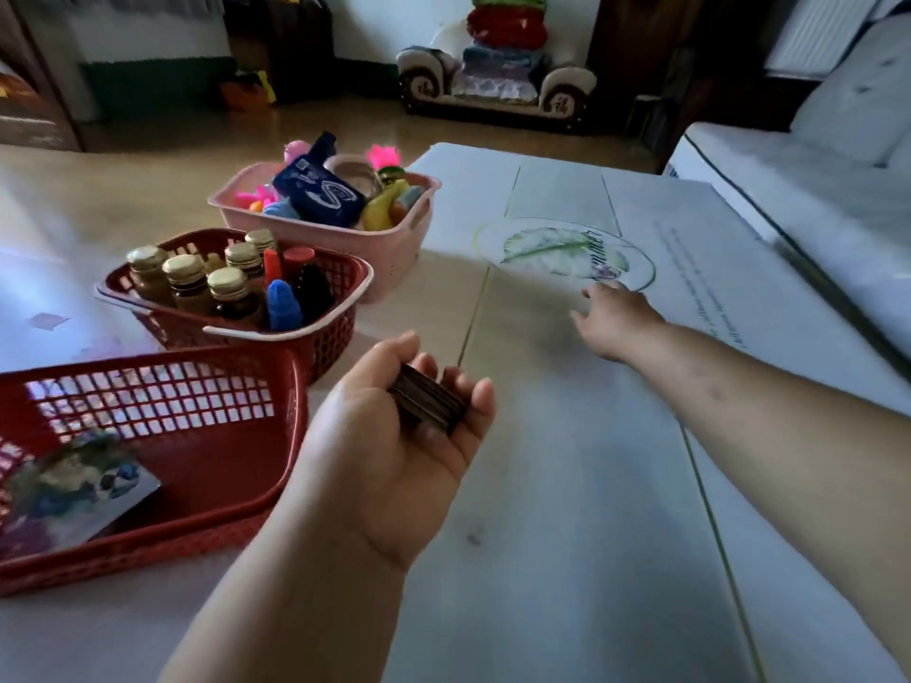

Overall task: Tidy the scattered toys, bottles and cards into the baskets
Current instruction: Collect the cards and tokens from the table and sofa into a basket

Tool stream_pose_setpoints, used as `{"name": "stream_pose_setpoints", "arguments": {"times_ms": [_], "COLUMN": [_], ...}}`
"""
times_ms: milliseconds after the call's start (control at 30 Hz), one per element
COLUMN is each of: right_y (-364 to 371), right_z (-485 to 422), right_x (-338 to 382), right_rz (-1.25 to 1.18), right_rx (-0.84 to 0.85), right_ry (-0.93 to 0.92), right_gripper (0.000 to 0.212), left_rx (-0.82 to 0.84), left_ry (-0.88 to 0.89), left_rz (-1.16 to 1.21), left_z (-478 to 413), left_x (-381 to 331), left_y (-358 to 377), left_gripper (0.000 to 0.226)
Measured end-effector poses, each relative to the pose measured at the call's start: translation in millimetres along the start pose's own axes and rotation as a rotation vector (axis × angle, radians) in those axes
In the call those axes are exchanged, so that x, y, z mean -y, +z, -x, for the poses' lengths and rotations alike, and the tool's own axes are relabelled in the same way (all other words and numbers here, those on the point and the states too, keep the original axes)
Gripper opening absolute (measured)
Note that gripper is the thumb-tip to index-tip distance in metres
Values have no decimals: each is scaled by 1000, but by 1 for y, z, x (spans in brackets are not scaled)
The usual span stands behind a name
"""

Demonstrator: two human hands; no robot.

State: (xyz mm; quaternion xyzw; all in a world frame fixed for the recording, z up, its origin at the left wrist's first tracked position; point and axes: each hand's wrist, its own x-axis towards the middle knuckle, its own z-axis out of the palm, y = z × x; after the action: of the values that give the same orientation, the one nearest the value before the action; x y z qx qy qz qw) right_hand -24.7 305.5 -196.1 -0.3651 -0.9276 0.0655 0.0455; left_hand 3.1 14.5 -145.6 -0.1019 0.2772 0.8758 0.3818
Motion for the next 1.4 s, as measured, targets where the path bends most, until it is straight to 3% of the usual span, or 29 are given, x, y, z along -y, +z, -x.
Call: {"name": "stream_pose_setpoints", "arguments": {"times_ms": [167,433,633,833,1000,1200,1400], "right_y": [24,32,34,21,31,34,21], "right_z": [-70,-101,-53,-75,-99,-52,59], "right_x": [-18,-12,-19,-16,-13,-13,3], "right_rz": [62,8,84,149,161,153,-92], "right_rx": [82,66,-30,82,82,8,-69], "right_ry": [86,191,45,75,162,-63,-291], "right_gripper": [72,92,72,87,93,91,51], "left_rx": [15,-75,-141,-155,-140,-142,-167], "left_ry": [-64,-214,-225,-254,-284,-274,-285], "left_rz": [30,38,34,119,133,138,155], "left_z": [-25,-33,-30,-39,-51,-57,-56], "left_x": [9,14,22,27,30,32,39], "left_y": [-1,-8,-22,-20,-8,2,6], "left_gripper": [19,19,21,24,21,23,23]}}
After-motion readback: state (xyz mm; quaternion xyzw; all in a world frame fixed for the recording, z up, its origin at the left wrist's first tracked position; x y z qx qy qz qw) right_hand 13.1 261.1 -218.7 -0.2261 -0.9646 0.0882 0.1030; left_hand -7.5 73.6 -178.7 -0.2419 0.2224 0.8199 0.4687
